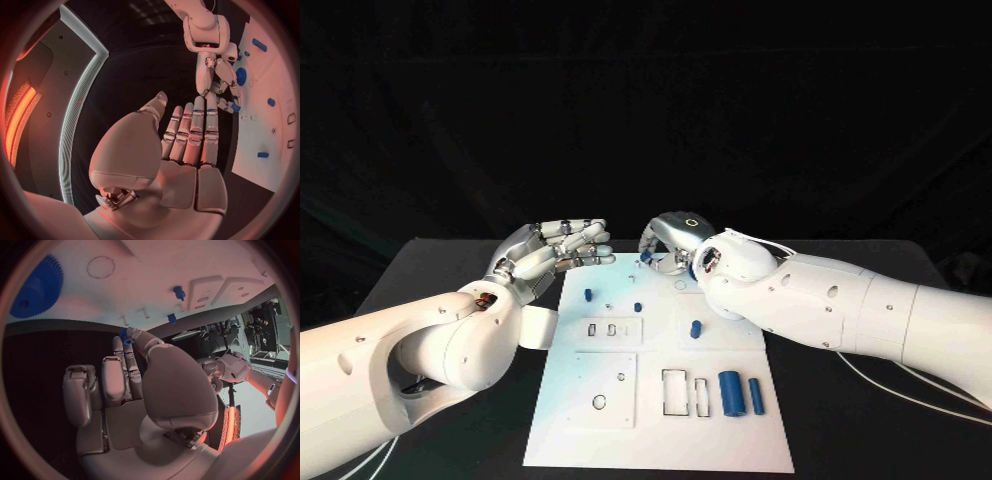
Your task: Assemble the parts on the task board
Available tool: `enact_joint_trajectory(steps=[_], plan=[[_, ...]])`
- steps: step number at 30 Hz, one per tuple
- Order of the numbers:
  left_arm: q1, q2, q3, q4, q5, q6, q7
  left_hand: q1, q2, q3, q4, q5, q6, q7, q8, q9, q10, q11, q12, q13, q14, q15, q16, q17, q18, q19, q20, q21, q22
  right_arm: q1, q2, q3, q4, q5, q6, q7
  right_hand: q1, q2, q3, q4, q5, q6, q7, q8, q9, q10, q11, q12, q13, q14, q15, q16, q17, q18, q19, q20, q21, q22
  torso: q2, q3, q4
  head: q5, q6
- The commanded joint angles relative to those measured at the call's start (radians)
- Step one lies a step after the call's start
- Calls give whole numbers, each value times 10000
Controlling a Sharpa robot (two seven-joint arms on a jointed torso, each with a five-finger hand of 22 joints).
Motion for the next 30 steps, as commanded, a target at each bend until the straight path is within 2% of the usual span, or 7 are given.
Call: enact_joint_trajectory(steps=[1,6,20,24,30], plan=[[31,23,8,22,17,212,58,42,91,-12,-50,34,68,-9,-46,-14,53,38,-22,-10,78,-17,-48,10,47,76,2,44,5,-45,137,3,-192,110,-201,153,178,176,75,3,45,-18,46,-49,16,102,-61,-2,14,407,-17,73,24,-148,421,-58,32,1681,21,15,3,28,-10],[52,22,8,37,17,210,56,42,91,-12,-50,34,68,-9,-46,-14,53,38,-22,-10,78,-17,-48,10,47,76,2,44,5,-96,304,4,-357,156,-176,191,163,168,76,4,52,-31,51,-57,20,105,-57,-9,14,407,-13,76,24,-149,423,-55,35,1687,10,4,-2,43,-30],[129,13,9,76,17,201,48,42,91,-12,-50,34,68,-9,-46,-14,53,38,-22,-10,78,-17,-48,10,47,76,2,44,5,-146,515,4,-664,151,131,148,118,141,65,12,34,-47,55,-68,33,115,-51,-23,17,407,-6,88,30,-149,421,-47,36,1689,15,3,-7,74,-83],[139,20,9,88,17,200,52,42,91,-12,-50,34,68,-9,-46,-14,53,38,-22,-10,78,-17,-48,10,47,76,2,44,5,-147,585,4,-817,47,140,143,111,138,64,14,28,-49,55,-70,36,115,-51,-27,17,405,-4,79,18,-144,408,-45,24,1671,23,2,13,52,-55],[149,26,9,94,17,196,46,42,91,-12,-50,34,68,-9,-46,-14,53,38,-22,-10,78,-17,-48,10,47,76,2,44,5,-147,686,4,-1002,-13,237,150,87,130,60,21,5,-51,52,-72,45,115,-49,-38,17,403,-1,83,19,-144,407,-41,25,1672,22,2,9,30,-40]])
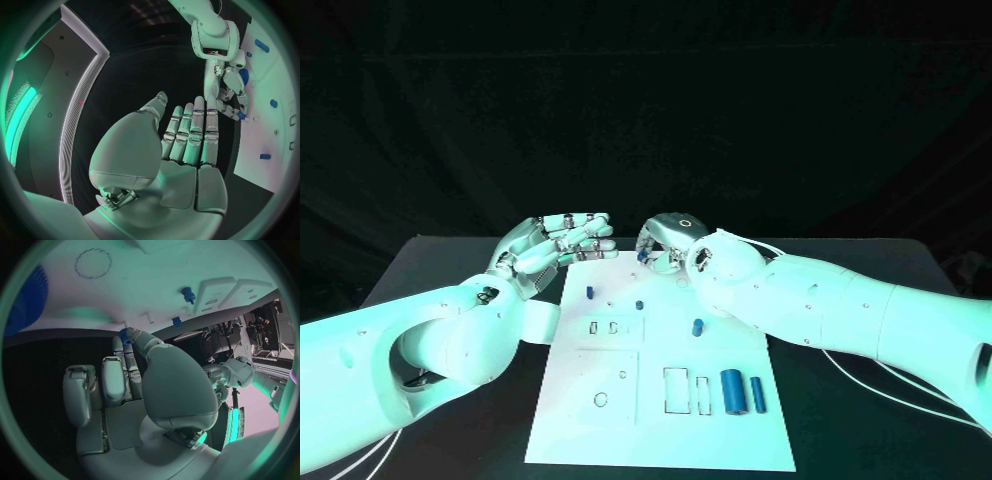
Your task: Assemble the parts on the task board
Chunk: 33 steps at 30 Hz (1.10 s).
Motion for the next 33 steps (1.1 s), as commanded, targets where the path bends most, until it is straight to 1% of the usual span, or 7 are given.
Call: enact_joint_trajectory(steps=[1,5,12,18,23,28,33], plan=[[22,23,8,36,12,189,56,42,91,-12,-50,34,68,-8,-46,-14,53,38,-23,-10,78,-17,-48,11,47,76,1,45,5,-4,51,5,-66,-159,202,31,67,123,57,22,-16,-3,38,17,3,113,-48,5,16,402,0,45,-3,-144,405,-39,24,1668,4,7,-5,-6,17],[32,22,8,39,12,191,51,51,99,-9,-65,33,75,-8,-56,-13,60,38,-36,-10,83,-18,-63,11,46,76,-1,47,3,-17,96,3,-71,-134,351,77,41,113,50,30,-44,-5,35,14,14,114,-48,-7,16,400,1,46,-6,-142,401,-35,21,1665,7,12,-20,51,-1],[41,17,8,45,12,213,26,55,103,-6,-69,33,75,-6,-60,-14,60,39,-41,-10,84,-18,-69,11,45,76,-2,48,2,-45,91,2,-69,-34,507,161,21,105,44,36,-68,-11,33,10,21,113,-48,-18,16,399,3,51,-4,-141,398,-32,19,1663,8,8,-18,107,3],[49,3,8,42,12,214,24,55,103,-6,-69,33,75,-6,-60,-14,60,39,-41,-10,84,-18,-69,11,45,76,-2,48,2,-51,139,2,-212,-15,520,157,-13,89,41,46,-94,-54,37,-18,28,82,-38,-55,10,392,8,36,-28,-136,381,-27,5,1643,7,5,-24,80,18],[56,3,8,50,12,215,22,55,103,-6,-69,33,75,-6,-60,-14,60,39,-41,-10,84,-18,-69,11,45,76,-2,48,2,-52,202,2,-307,6,558,169,-28,86,44,53,-103,-76,41,-32,31,66,-33,-73,7,389,12,35,-33,-135,380,-23,4,1643,24,6,-5,66,32],[65,9,8,50,12,216,19,55,103,-6,-69,33,75,-6,-60,-14,60,39,-41,-10,84,-18,-69,11,45,76,-2,48,2,-52,270,2,-356,26,624,180,-68,64,43,66,-124,-104,49,-53,44,6,-13,-132,-9,384,26,31,-46,-133,371,-13,-2,1636,23,7,-7,69,30],[74,10,8,44,12,222,10,55,103,-6,-69,33,75,-6,-60,-14,60,39,-41,-10,84,-18,-69,11,45,76,-2,48,2,-53,297,1,-421,33,667,168,-161,16,82,110,-177,-309,108,-190,37,-226,67,-330,-80,334,90,-93,-208,-91,245,32,-118,1465,18,4,-8,77,21]])
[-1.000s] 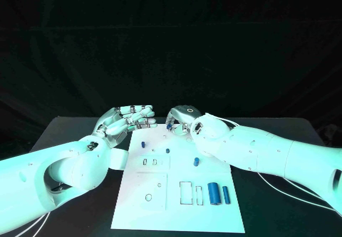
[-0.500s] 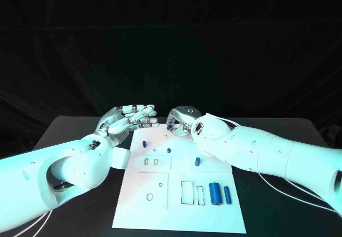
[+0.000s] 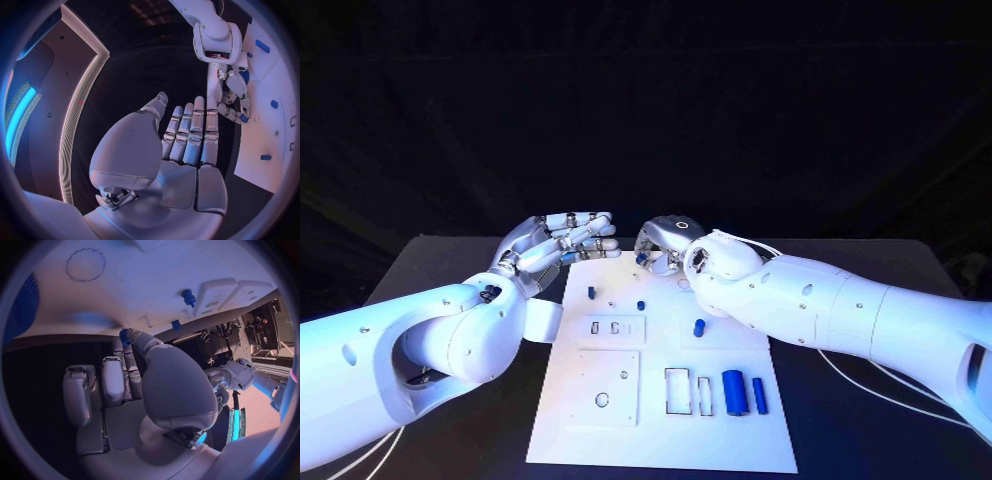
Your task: Assemble the parts on the task board
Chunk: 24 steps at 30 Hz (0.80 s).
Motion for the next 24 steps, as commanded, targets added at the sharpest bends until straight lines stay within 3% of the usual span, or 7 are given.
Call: enact_joint_trajectory(steps=[1,6,10,14,17,19,24], plan=[[22,15,8,23,9,214,37,14,63,-6,-70,33,75,-6,-60,-14,60,38,-41,-10,84,-18,-69,12,45,75,-2,48,2,-34,16,-18,-81,1,310,-13,-184,-12,62,77,-85,-210,30,-144,-14,-269,93,-173,-103,312,117,-149,-152,-73,190,53,-145,1394,-3,-3,1,11,-7],[28,12,8,16,9,222,25,14,63,-6,-70,33,75,-6,-60,-14,60,38,-41,-10,84,-18,-69,12,45,75,-2,48,2,-32,6,-18,-113,25,262,-5,-351,-230,165,147,-151,-1059,149,-470,-193,-879,295,-584,-304,133,277,-656,-741,90,-288,187,-610,728,-5,1,-8,24,3],[31,8,8,-10,9,228,17,14,63,-6,-70,33,75,-6,-60,-14,60,38,-41,-10,84,-18,-69,12,45,75,-2,48,2,-28,-156,-18,115,7,90,-21,-451,-450,163,163,-218,-1897,-133,-469,-426,-1216,398,-749,-415,62,362,-920,-1049,190,-564,290,-921,328,-5,11,-3,39,15],[32,-23,8,-55,9,230,9,14,63,-6,-70,33,75,-6,-60,-14,60,38,-41,-10,84,-18,-69,12,45,75,-2,48,2,-1,-546,-12,668,-9,-19,-83,-486,-499,123,173,-267,-1919,-163,-451,-441,-1242,404,-746,-424,54,365,-963,-1102,204,-597,304,-968,274,-17,11,-30,62,31],[34,-61,7,-112,22,231,8,14,63,-6,-70,33,75,-6,-60,-14,60,38,-41,-10,84,-18,-69,12,45,75,-2,48,2,66,-1188,40,1490,-5,-87,-193,-541,-515,63,220,-344,-1774,-178,-383,-429,-1169,382,-672,-415,50,352,-1016,-1169,213,-608,309,-1009,242,-35,4,-69,82,68],[35,-82,7,-150,37,244,6,14,63,-6,-70,33,75,-6,-60,-14,60,38,-41,-10,84,-18,-69,12,45,75,-2,48,2,127,-1642,89,1993,113,-150,-256,-589,-497,38,279,-358,-1605,-116,-328,-408,-988,333,-557,-386,66,319,-1004,-1163,197,-547,292,-972,313,-59,6,-98,105,78],[36,-114,6,-290,52,304,4,26,72,-1,-89,33,76,-2,-78,-15,60,42,-63,-11,87,-16,-91,12,44,73,-4,50,-1,296,-2828,204,3054,1011,-11,-393,-891,-560,-126,548,-338,-1269,285,-203,-359,235,168,91,-128,271,198,-437,-547,38,-74,187,-521,969,-152,-14,-189,69,130]])
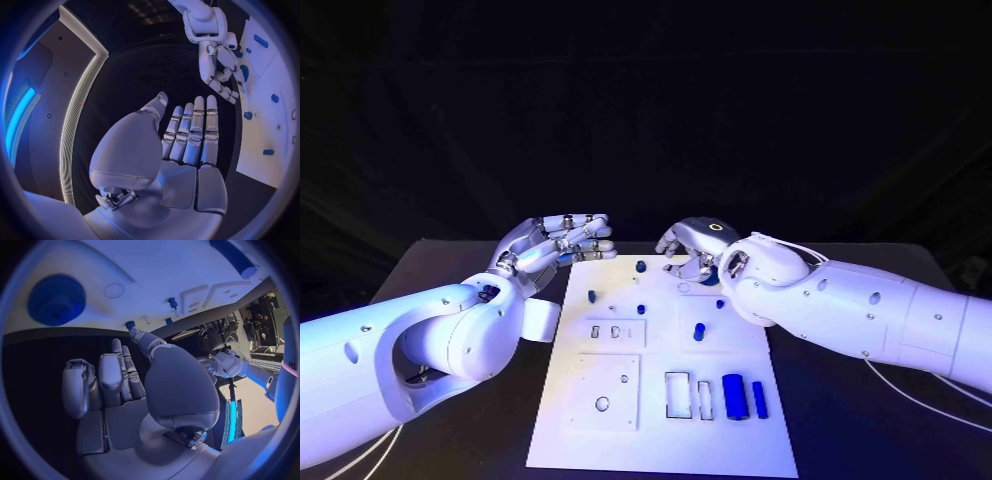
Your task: Assemble the parts on the task board
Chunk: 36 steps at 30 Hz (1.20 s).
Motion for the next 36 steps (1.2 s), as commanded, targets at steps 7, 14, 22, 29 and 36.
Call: enact_joint_trajectory(steps=[7,14,22,29,36], plan=[[13,-13,5,-329,48,383,53,30,74,4,-37,32,78,-3,-28,-15,63,41,-64,-10,88,-15,-19,12,44,73,-4,51,-2,291,-1767,108,1128,2387,1048,-584,-719,-366,-1347,544,195,-153,-151,162,47,2207,-430,2704,2045,568,-404,1367,1503,-359,867,-320,890,1941,-204,-55,-168,-164,40],[13,-21,4,-431,49,432,56,43,84,11,-52,33,91,-9,-32,-13,79,37,-68,-8,94,-17,-29,13,43,72,-5,52,-4,315,-1999,116,1005,2358,1613,-1020,-417,4,-2893,1264,372,-771,-10,543,175,1762,-272,9142,8570,668,-275,2403,2714,-448,1095,-213,1141,2311,-203,-68,-138,-136,20],[11,10,4,-479,50,479,46,52,90,17,-61,34,98,-10,-34,-12,87,35,-72,-7,98,-19,-35,13,43,71,-7,53,-5,236,-1718,112,665,1871,1653,-1393,-59,70,-3281,1697,545,-1021,52,849,261,2111,-204,10550,9949,752,-198,2814,3236,-471,1158,-134,1203,2405,-180,-73,-146,-48,-46],[11,48,3,-504,50,493,44,52,90,17,-61,34,98,-10,-34,-12,87,35,-72,-7,98,-19,-35,13,43,71,-7,53,-5,104,-1417,96,434,1554,1761,-1472,140,74,-3436,1884,553,-1161,82,1030,303,2628,-168,11564,10901,850,-161,3192,3731,-496,1227,-101,1268,2495,-138,-96,-93,-107,-68],[11,57,3,-493,50,499,36,52,90,17,-61,34,98,-10,-34,-12,87,35,-72,-7,98,-19,-35,13,43,71,-7,53,-5,28,-1159,81,238,1422,1835,-1471,246,107,-3446,1900,550,-1202,92,1085,313,2723,-157,11768,11093,870,-147,3277,3846,-527,1308,-90,1351,2602,-151,-90,-107,-96,-113]])
